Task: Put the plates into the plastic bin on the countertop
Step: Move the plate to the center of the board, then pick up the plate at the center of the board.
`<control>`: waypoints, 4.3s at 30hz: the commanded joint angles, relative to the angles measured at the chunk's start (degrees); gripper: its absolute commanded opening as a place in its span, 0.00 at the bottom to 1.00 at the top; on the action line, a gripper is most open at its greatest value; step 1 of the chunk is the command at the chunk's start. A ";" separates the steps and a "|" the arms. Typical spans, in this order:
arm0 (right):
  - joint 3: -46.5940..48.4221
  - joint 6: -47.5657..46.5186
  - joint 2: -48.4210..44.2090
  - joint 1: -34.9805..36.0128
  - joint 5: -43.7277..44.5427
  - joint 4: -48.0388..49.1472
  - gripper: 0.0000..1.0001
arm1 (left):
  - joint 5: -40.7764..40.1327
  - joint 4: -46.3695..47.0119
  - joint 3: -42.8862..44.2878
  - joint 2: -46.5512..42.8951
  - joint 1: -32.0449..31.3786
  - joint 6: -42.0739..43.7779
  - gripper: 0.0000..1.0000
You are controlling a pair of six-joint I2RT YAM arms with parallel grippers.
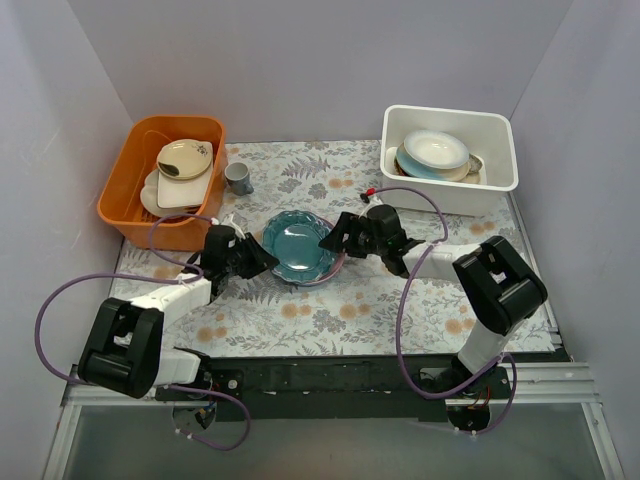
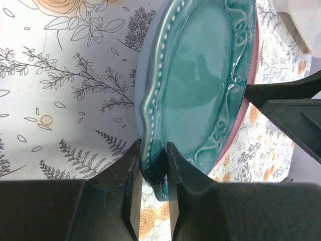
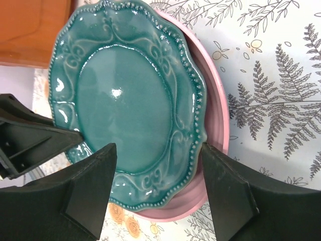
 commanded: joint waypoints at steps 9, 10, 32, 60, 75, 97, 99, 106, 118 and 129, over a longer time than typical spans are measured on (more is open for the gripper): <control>-4.88 9.57 7.54 1.57 -13.91 15.42 0.73 | 8.82 8.83 -2.72 -0.19 -1.11 -0.66 0.00; -5.32 9.93 7.71 1.57 -14.88 17.27 0.72 | 8.73 8.83 -2.80 -0.10 -1.11 -0.57 0.00; -5.94 23.55 19.40 1.65 -35.63 56.92 0.13 | 8.38 12.44 -3.60 5.17 -1.03 -0.39 0.00; -0.14 2.54 13.16 3.67 -31.07 19.66 0.01 | 9.61 12.88 -3.60 4.38 -1.03 -0.13 0.00; 1.53 -6.41 2.37 3.76 -22.73 6.66 0.01 | 7.33 8.75 -2.72 0.34 -1.11 1.45 0.00; -9.54 5.79 0.06 4.20 -25.88 40.89 0.49 | 7.68 8.75 -2.28 0.69 -1.11 1.10 0.00; -9.37 7.64 1.12 4.20 -26.50 42.68 0.43 | 7.59 8.75 -2.54 0.69 -1.11 1.19 0.00; -9.28 7.82 0.25 4.20 -25.53 42.16 0.01 | 7.85 8.92 -2.72 0.69 -1.11 1.19 0.00; -8.67 3.96 -4.76 4.20 -23.60 34.34 0.01 | 6.89 6.29 -1.23 -1.59 -1.11 1.80 0.09; -9.45 3.34 -8.80 4.20 -21.49 32.05 0.01 | 5.66 2.60 -0.08 -6.77 -1.11 2.42 0.47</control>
